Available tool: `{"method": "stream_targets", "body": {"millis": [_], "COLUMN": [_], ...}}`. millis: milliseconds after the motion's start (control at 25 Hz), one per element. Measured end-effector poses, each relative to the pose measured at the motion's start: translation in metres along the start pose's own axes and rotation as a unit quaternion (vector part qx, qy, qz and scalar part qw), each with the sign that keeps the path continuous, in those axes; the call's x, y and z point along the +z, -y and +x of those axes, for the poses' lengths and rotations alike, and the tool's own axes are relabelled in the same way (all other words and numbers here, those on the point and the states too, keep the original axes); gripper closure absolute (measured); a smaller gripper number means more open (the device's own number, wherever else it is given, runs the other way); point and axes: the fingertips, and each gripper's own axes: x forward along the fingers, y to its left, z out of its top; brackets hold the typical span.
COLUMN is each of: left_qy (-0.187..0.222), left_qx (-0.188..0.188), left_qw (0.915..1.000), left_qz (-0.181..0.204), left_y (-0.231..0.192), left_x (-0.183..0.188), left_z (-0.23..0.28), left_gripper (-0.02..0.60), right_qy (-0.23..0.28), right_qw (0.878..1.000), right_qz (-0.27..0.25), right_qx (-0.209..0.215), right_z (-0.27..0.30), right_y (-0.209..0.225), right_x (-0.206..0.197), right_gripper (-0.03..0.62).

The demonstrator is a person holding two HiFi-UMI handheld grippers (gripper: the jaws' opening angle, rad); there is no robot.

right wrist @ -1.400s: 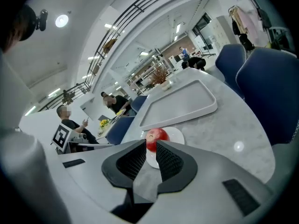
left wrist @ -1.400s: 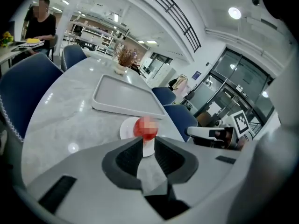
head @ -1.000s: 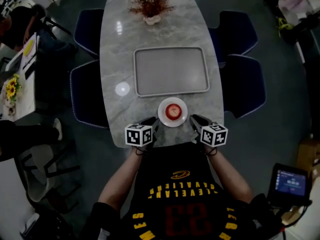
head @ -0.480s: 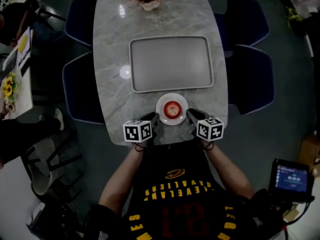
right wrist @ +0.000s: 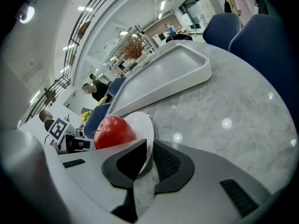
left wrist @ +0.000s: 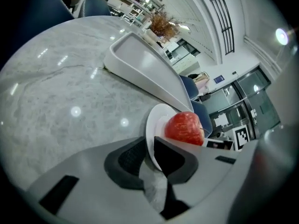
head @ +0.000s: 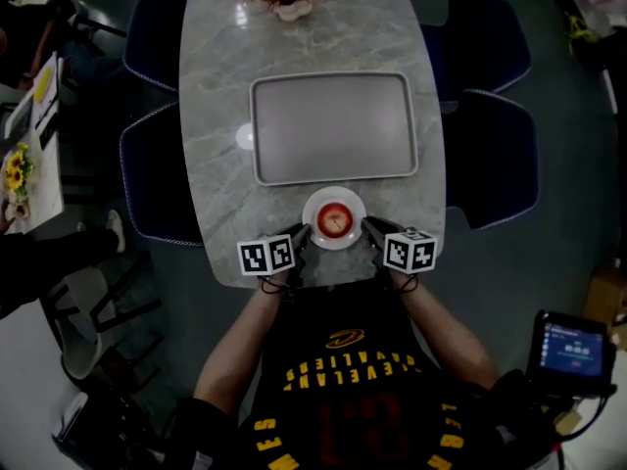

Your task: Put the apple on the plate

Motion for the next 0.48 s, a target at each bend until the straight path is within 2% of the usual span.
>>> {"method": "stream_targets", "body": {"millis": [200,480], "left_qy": [0.002,0.002], "left_qx": [-0.016,-0.018], "left_qw": [0.9983,0.9966], "left_qz": [-0.056,-0.08], "left_y": [-0.0012,-0.0022], "left_x": [-0.001,-0.0016], "left_z": [0.001,0.0002], "left_gripper": [0.538,0.543], "right_qy": [0.007,-0.002], "right_qw": [0.997,0.996], "right_qz": [0.069,0.086], "right_qx": [0.02,0.027], "right_z": [-0.0004,0.0006], "right_y": [0.0026,0.0032], "right_x": [0.0002,-0.0006], "right_gripper": [0.56,0.562]}}
